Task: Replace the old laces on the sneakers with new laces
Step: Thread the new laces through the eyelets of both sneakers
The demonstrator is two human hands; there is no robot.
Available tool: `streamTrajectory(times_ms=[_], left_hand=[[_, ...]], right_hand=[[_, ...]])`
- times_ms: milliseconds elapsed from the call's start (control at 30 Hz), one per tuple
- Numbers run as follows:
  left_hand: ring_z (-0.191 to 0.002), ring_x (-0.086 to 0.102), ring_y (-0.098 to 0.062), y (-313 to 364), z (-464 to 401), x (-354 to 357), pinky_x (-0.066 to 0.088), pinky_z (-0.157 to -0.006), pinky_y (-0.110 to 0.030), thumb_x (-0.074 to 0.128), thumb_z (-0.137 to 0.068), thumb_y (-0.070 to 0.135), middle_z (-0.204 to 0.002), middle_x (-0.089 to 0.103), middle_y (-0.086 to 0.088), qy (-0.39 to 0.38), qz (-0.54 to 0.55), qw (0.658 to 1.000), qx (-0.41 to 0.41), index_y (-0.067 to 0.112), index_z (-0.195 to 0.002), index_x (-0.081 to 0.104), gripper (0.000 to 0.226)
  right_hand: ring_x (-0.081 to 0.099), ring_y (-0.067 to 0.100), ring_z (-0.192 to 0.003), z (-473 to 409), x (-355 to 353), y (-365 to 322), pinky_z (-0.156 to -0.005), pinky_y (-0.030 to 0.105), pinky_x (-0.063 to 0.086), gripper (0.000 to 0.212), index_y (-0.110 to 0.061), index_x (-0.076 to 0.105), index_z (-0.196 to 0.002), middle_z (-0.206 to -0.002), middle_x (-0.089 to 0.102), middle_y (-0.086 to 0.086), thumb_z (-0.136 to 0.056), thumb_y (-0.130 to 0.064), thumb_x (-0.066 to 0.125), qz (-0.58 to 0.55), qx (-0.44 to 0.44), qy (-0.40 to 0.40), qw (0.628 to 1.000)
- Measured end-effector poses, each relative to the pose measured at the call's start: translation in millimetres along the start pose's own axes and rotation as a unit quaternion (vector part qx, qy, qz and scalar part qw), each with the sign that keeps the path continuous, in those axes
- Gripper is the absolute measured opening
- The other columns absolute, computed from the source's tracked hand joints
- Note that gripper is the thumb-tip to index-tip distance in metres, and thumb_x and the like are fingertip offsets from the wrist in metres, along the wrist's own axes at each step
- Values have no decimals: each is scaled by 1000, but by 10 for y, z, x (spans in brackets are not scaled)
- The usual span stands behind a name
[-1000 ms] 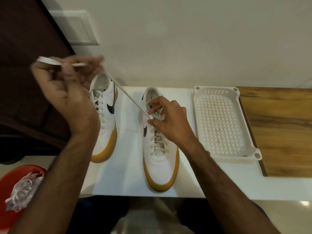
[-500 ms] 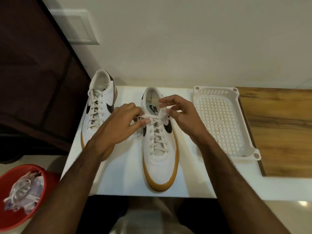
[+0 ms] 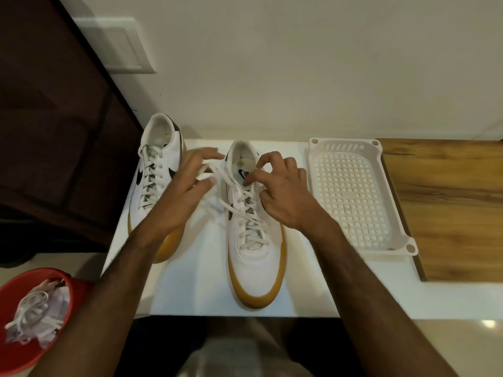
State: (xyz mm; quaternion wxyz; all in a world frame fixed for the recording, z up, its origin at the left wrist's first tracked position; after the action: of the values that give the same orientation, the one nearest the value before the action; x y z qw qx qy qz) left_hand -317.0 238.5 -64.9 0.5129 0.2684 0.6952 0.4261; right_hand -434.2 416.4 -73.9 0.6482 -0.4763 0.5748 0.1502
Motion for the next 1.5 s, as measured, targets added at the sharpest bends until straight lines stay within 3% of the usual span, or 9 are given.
streamTrajectory(times_ms=[133, 300, 467, 800, 1000, 1100, 1233, 1367, 1500], left_hand=[[-144, 18, 14, 25, 69, 307, 30, -110, -18, 64, -93, 53, -163, 4, 29, -170, -35, 984, -44, 39, -154, 26, 73], [-146, -2, 12, 23, 97, 455, 26, -112, -15, 91, -61, 53, -157, -29, 32, -215, -94, 972, -16, 41, -158, -7, 138], [-141, -3, 22, -30, 67, 446, 26, -109, -11, 92, -58, 55, -158, -25, 31, -225, -115, 968, 1, 47, -154, -11, 141], [-142, 16, 9, -22, 55, 395, 29, -104, -10, 93, -52, 56, -163, -7, 28, -215, -119, 969, -4, 46, -155, -1, 140], [-128, 47, 1, -78, 78, 298, 44, -100, -18, 94, -61, 46, -147, 38, 20, -191, -59, 978, -66, 46, -155, 12, 125], [-106, 59, 5, -77, 65, 226, 48, -87, -13, 92, -66, 42, -123, 57, 19, -192, -60, 975, -97, 46, -151, 25, 108], [-92, 67, -6, -129, 66, 100, 54, -89, -28, 83, -82, 28, -95, 71, 11, -150, -82, 979, -114, 40, -135, 53, 62], [-76, 63, -1, -131, 24, 4, 42, -71, -9, 65, -96, 11, -90, 67, 8, 15, -164, 986, -40, 26, -115, 68, 24], [-87, 62, 7, -21, -5, -64, 45, -77, -6, 49, -99, -1, -106, 66, 7, 188, -104, 977, -12, 12, -109, 69, 26]], right_hand=[[36, 19, -128, -57, 19, -95, -102, 46, 22, 44, -26, 65, -101, -132, 49, -10, -85, -43, 28, 82, -4, -13, 997], [39, 17, -114, -44, 8, -113, -100, 49, 19, 44, -28, 70, -102, -108, 52, -14, -91, -46, 31, 120, 2, -38, 992], [36, 17, -105, -61, -73, -117, -89, 40, 18, 46, -28, 60, -73, -92, 46, -10, -86, -49, 22, -19, 99, -98, 990], [32, 16, -118, -36, -125, -69, -103, 44, 23, 27, -32, 57, -75, -108, 49, -7, -101, -34, 51, -199, 145, -129, 961], [33, 16, -117, -48, -109, -6, -92, 41, 20, 13, -39, 59, -98, -119, 42, -20, -99, -49, 51, -50, 95, -114, 988], [47, 17, -109, -19, -103, 52, -94, 41, 36, 36, -30, 67, -110, -116, 53, -13, -99, -58, 48, -15, 66, -117, 991], [60, 8, -69, -6, -93, -13, -62, 30, 41, 42, -34, 55, -74, -79, 65, -7, -94, -70, 46, -25, 85, -111, 990], [65, 14, -71, -28, -97, -38, -66, 37, 53, 41, -23, 61, -85, -80, 67, -4, -92, -63, 59, -66, 105, -120, 985], [61, 13, -66, -34, -145, -45, -60, 29, 47, 38, -21, 54, -75, -74, 62, -5, -89, -53, 70, -140, 122, -118, 976]])
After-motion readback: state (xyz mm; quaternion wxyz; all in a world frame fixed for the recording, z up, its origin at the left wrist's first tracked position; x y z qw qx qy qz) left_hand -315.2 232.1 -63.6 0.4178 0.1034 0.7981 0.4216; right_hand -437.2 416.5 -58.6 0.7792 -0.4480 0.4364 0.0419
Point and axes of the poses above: each hand's wrist, its own z-axis away from the middle knuckle, its own x-axis out of the palm, y = z × x, the point moved 2 cm from there along -z, towards the middle knuckle
